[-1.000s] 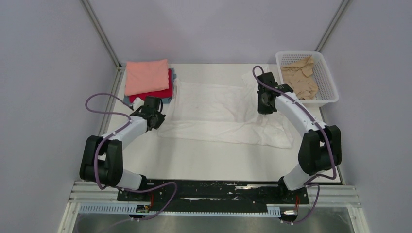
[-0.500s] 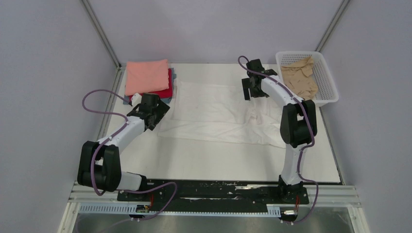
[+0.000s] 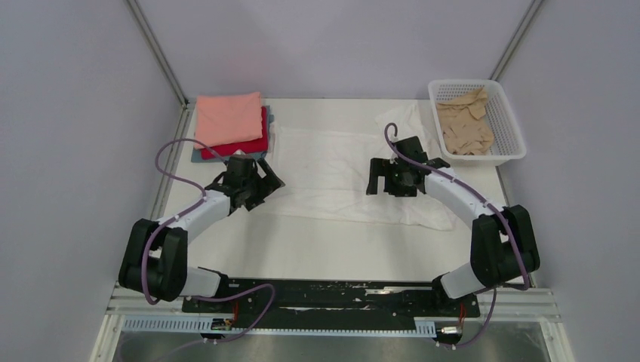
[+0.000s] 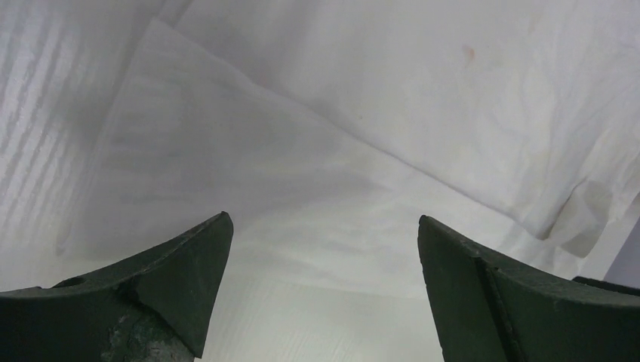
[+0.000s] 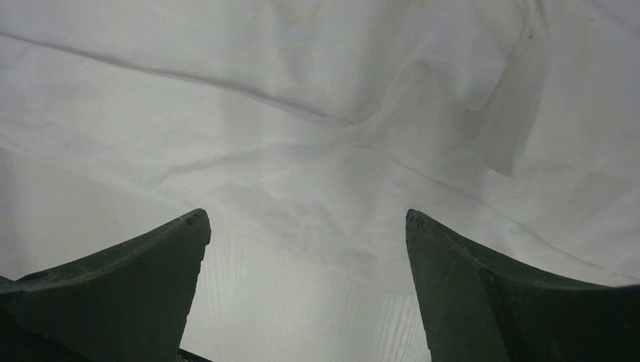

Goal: Fold and stack the t-shirts
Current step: Fold the flattened tshirt in 1/3 of the way

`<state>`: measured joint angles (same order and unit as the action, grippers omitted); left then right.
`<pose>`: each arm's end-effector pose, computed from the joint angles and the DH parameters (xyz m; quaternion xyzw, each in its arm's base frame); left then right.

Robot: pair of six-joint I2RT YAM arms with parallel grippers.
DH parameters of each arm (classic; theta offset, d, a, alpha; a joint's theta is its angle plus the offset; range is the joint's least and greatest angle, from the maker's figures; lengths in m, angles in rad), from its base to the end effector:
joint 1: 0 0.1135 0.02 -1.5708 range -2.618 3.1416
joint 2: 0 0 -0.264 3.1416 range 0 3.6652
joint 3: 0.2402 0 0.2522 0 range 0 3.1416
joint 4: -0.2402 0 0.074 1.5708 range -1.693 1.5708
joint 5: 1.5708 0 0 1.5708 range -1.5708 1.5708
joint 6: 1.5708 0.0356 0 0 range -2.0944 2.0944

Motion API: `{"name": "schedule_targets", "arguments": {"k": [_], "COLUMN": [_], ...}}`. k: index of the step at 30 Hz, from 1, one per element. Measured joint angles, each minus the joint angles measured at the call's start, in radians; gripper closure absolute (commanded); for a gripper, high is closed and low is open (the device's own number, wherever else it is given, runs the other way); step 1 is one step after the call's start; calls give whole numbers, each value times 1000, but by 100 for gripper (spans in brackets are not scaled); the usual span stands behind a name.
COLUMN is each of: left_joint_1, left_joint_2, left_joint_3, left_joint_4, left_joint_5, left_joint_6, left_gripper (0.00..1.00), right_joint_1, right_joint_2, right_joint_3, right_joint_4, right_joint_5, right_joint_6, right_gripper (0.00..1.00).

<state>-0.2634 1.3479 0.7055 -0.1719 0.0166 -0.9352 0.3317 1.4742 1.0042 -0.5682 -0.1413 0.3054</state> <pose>0.2595 -0.0706 0.1925 -0.3034 0.8784 -0.2147 0.3006 0.2778 0.1010 0.2247 -0.0312 0.9620 0.1469 0.2280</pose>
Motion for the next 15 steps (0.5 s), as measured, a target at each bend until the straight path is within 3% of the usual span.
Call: {"name": "schedule_targets", "arguments": {"k": [6,15], "left_joint_1": [-11,4], "left_joint_2": [51,39], "left_joint_3": [-66,-98], "left_joint_4": [50,106], "left_joint_5": [29,9], "left_joint_6": [2,-1], "left_gripper": [0,0], "right_joint_1": [-1,-86], "right_joint_2": [116,373], "right_joint_3": [-7,193], "right_joint_4": [89,146], "right_joint_5": [15,298], "right_joint_6": [18,-1], "right_gripper": [0,0]}}
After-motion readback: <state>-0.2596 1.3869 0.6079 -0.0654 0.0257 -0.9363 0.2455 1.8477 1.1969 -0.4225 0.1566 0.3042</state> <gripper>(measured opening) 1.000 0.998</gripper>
